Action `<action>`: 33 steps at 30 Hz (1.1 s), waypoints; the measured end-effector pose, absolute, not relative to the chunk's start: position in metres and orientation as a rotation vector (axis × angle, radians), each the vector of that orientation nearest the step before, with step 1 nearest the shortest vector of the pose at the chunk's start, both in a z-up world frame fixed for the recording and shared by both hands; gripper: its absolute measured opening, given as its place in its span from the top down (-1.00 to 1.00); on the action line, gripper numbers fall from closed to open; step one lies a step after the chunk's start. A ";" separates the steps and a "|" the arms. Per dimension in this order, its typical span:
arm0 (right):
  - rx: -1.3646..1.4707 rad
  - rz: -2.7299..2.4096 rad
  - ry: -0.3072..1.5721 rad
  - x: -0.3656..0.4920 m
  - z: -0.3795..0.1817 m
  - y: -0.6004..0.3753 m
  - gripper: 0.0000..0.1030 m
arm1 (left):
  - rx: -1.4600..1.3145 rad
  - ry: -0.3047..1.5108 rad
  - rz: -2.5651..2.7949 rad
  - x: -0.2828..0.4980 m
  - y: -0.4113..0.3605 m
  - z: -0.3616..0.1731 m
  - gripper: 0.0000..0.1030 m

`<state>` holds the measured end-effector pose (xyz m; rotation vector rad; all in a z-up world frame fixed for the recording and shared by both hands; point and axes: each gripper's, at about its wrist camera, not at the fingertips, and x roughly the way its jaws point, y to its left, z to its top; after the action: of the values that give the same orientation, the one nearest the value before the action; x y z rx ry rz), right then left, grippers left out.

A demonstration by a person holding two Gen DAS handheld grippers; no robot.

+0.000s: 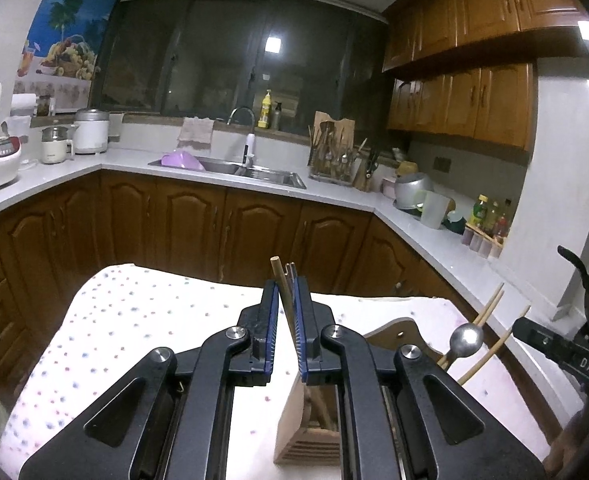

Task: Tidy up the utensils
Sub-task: 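Lower the wooden chopsticks into the holder and open both tools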

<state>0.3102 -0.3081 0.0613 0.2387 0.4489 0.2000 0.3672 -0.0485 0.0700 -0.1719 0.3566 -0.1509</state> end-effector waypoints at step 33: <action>0.275 0.280 0.459 0.236 0.047 -0.300 -0.85 | -0.209 0.456 -0.083 0.255 -0.007 0.040 -0.90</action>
<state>0.2363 -0.3000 0.0467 0.2746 0.4593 0.2802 0.2547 -0.0067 0.0403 -0.2090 0.4563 -0.0834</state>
